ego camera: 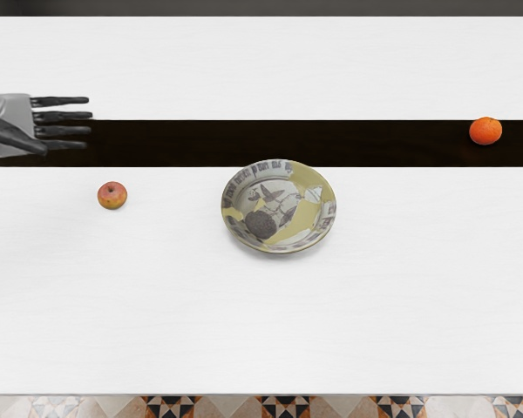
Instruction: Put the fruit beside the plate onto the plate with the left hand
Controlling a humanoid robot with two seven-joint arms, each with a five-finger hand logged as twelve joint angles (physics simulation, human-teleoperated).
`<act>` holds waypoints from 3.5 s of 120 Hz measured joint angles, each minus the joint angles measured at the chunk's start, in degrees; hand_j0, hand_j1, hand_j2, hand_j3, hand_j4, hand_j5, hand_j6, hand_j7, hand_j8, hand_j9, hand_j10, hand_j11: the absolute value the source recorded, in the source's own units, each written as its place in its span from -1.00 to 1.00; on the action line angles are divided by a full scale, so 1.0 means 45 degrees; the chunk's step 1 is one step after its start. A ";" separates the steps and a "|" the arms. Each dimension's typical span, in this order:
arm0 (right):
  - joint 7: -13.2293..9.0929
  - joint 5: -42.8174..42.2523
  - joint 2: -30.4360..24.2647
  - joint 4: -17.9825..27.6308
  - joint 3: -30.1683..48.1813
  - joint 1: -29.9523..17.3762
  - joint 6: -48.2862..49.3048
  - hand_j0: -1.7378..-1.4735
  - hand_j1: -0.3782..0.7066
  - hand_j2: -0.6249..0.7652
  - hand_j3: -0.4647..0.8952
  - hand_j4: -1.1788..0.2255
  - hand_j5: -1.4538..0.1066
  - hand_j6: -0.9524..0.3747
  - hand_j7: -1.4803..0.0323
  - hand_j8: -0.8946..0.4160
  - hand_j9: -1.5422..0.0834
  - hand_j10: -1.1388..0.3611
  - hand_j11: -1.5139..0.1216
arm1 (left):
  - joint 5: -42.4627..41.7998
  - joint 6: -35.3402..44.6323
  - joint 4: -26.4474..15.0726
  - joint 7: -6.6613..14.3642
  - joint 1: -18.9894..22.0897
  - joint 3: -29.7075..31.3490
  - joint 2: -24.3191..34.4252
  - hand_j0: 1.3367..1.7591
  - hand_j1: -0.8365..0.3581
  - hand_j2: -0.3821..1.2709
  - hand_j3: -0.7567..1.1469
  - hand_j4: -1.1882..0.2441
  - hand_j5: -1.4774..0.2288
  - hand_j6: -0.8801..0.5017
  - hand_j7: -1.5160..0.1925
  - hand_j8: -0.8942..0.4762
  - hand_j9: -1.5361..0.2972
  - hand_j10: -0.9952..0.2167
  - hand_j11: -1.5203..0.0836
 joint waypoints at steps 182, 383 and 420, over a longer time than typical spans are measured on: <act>0.0000 0.0000 0.0000 -0.0019 -0.0011 0.0001 0.0000 -0.40 -0.91 -0.11 -0.32 0.65 0.83 0.41 0.93 0.34 0.87 0.49 0.82 | 1.3176 0.9541 -0.2277 0.0000 -0.5377 1.0252 -0.5847 0.52 0.95 -0.53 -0.20 0.63 0.71 0.24 0.75 0.27 0.65 0.61 0.87; 0.0000 -0.0003 0.0000 -0.0019 -0.0011 0.0003 0.0000 -0.40 -0.91 -0.11 -0.32 0.65 0.83 0.41 0.93 0.34 0.87 0.49 0.82 | 1.3926 1.0559 -0.2265 0.0000 -0.4753 1.1418 -0.6192 0.52 -0.09 -0.26 -0.20 -0.15 -0.15 -0.51 -0.10 -0.39 -0.15 -0.31 -0.04; 0.0000 0.0001 0.0000 -0.0019 -0.0011 0.0000 0.0000 -0.40 -0.91 -0.11 -0.32 0.65 0.83 0.41 0.93 0.34 0.87 0.49 0.82 | 1.3831 1.0384 -0.2237 0.0004 -0.4693 1.1332 -0.6212 0.50 -0.18 -0.03 -0.20 -0.37 -0.32 -0.49 -0.29 -0.38 -0.34 -0.39 -0.29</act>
